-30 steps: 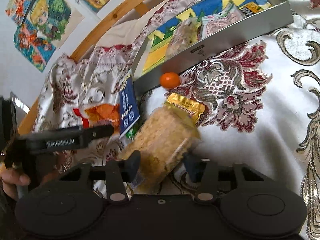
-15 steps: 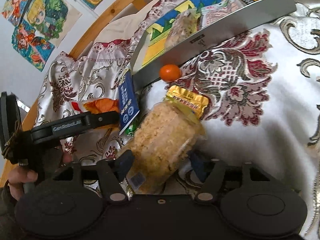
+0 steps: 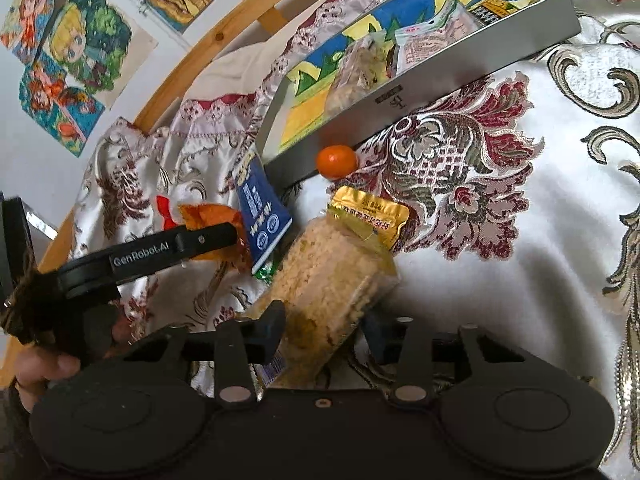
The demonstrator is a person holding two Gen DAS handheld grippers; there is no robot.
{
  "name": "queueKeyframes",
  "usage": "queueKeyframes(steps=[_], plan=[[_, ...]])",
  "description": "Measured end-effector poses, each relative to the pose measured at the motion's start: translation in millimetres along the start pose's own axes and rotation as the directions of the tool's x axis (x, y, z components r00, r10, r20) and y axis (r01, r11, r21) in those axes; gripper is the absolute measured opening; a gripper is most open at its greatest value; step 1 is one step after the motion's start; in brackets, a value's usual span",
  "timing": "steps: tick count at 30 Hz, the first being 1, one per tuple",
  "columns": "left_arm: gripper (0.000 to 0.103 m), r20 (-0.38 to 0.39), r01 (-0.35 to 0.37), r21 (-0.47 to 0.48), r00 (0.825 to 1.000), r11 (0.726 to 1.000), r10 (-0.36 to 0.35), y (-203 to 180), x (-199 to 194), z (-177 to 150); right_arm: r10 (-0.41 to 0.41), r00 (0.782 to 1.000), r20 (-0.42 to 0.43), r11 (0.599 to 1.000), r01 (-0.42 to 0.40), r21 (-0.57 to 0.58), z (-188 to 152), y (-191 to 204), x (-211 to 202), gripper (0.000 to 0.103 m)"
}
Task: Organize snacks
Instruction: 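Grasp the orange red-tabbed packet with the left tool while the right tool grasps the puffed-rice bar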
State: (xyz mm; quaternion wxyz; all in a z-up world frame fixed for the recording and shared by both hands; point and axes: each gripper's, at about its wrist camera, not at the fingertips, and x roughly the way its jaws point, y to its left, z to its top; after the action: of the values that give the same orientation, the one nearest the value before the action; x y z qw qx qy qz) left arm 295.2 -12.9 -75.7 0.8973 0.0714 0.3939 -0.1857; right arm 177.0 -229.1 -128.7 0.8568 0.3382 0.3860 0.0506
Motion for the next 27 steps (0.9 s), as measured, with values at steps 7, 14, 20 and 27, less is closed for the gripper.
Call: queueKeyframes(steps=[7,14,20,27], plan=[[0.067,-0.016,0.038,-0.026,0.999,0.999,-0.038,4,4,-1,0.097,0.995,-0.014,0.993,-0.095,0.071,4,-6,-1,0.038],[0.041,-0.115,0.100,0.030,0.989,0.995,-0.095,-10,21,-8,0.094,0.995,-0.043,0.995,-0.092,0.047,2,-2,11,0.036],[0.058,-0.058,0.080,-0.005,0.995,0.997,-0.081,-5,12,-5,0.092,0.995,-0.046,0.995,-0.090,0.043,1,-1,10,0.035],[0.076,0.013,0.021,-0.072,1.000,0.997,-0.020,4,13,-1,0.083,0.995,-0.049,0.996,-0.082,0.029,-1,1,11,0.035]])
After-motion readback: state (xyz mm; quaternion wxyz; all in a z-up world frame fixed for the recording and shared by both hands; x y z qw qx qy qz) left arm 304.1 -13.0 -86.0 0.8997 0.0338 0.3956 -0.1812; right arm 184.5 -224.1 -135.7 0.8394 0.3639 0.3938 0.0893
